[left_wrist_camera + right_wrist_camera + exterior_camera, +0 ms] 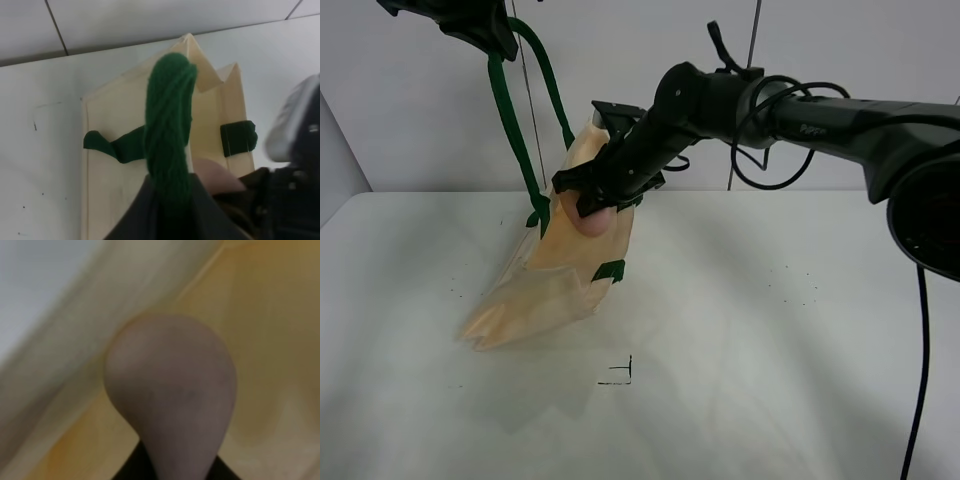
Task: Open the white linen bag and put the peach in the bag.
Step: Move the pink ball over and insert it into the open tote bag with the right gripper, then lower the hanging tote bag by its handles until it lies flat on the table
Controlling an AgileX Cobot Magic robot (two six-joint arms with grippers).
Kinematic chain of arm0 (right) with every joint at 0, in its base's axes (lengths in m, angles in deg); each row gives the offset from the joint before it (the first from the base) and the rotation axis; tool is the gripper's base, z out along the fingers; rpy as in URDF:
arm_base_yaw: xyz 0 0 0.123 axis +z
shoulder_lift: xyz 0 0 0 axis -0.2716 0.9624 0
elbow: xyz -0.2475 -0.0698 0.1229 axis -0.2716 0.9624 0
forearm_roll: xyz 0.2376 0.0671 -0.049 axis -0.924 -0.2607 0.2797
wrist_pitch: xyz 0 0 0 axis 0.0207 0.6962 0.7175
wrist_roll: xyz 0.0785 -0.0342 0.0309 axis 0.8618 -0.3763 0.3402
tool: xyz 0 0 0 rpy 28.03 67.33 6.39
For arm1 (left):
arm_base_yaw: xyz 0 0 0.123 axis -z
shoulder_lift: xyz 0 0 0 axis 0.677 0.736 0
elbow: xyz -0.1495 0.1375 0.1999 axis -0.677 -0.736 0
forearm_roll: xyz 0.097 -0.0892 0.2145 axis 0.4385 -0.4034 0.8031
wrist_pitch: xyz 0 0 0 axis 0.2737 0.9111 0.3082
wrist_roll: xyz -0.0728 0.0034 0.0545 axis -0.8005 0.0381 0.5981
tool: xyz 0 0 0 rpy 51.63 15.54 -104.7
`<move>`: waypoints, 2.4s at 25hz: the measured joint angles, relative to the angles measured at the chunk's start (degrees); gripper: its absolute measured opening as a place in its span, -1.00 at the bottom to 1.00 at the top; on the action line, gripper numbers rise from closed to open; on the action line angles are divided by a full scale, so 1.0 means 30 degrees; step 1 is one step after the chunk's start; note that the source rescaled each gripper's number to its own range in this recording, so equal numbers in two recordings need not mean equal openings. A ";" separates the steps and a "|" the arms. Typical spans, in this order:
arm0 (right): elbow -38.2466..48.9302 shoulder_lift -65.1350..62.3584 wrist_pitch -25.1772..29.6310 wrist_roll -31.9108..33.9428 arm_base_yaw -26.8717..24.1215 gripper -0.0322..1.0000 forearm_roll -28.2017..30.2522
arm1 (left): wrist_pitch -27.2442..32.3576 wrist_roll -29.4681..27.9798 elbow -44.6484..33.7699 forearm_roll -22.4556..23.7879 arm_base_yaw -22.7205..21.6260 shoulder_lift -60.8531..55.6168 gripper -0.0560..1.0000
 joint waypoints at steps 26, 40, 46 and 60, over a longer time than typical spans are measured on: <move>-0.3091 0.0025 0.7867 0.4676 -0.4311 1.00 0.9647 | 0.0000 0.0000 0.0000 -0.0019 0.0000 -0.0035 -0.89; -0.3091 -0.0013 0.9323 0.4197 -1.0640 1.00 1.0024 | 0.0000 0.0000 0.0000 -0.0019 0.0000 -0.0035 -0.89; -0.2657 -0.0890 0.9341 0.4178 -1.0526 1.00 0.9939 | 0.0000 0.0000 0.0000 -0.0034 0.0000 -0.0035 -0.89; 1.2387 -1.5746 0.9339 0.3602 -1.0526 1.00 0.9918 | 0.0000 0.0000 0.0000 -0.0061 0.0000 -0.0035 -0.89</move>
